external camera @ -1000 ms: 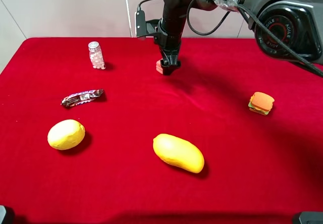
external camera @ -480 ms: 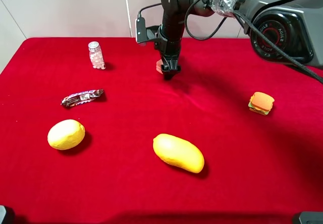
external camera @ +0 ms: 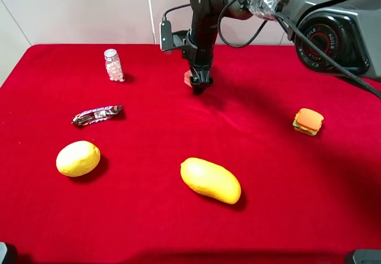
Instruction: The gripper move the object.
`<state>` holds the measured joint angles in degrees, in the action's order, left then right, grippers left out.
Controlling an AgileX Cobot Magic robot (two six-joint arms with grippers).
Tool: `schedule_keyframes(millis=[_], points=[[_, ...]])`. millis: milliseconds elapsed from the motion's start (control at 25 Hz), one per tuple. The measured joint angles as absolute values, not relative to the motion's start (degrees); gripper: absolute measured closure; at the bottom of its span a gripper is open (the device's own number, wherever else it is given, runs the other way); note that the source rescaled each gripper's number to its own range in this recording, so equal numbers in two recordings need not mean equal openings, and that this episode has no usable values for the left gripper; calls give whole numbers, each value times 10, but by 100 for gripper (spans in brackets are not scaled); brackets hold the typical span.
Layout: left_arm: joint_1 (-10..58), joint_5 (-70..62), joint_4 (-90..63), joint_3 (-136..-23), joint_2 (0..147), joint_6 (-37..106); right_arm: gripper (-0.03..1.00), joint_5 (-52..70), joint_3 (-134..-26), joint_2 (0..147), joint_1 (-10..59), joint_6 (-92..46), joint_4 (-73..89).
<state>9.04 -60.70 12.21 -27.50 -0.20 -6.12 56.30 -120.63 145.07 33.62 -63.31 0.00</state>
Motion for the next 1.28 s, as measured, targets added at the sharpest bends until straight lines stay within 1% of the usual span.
schedule_keyframes(millis=[80, 160, 240, 440, 680, 720, 760, 920, 1040, 1280], points=[[90, -607, 122, -275, -2, -61, -2, 563, -1206, 1451, 336, -633, 0], [90, -607, 122, -275, -2, -61, 7, 563, -1206, 1451, 336, -633, 0], [90, -607, 122, -275, -2, -61, 19, 563, -1206, 1451, 336, -633, 0], [90, -607, 122, -275, -2, -61, 44, 562, -1206, 1451, 336, -633, 0], [90, -607, 122, -275, -2, -61, 82, 563, -1206, 1451, 336, -633, 0], [90, -607, 122, -275, -2, -61, 86, 563, -1206, 1451, 336, -633, 3], [90, -607, 122, -275, -2, -61, 88, 563, -1206, 1451, 336, -633, 3], [90, -607, 122, -275, -2, -61, 88, 563, -1206, 1451, 336, -633, 3], [90, -607, 122, -275, -2, -61, 91, 563, -1206, 1451, 336, -633, 3], [90, -607, 122, -275, -2, -61, 91, 563, -1206, 1451, 336, -633, 3]])
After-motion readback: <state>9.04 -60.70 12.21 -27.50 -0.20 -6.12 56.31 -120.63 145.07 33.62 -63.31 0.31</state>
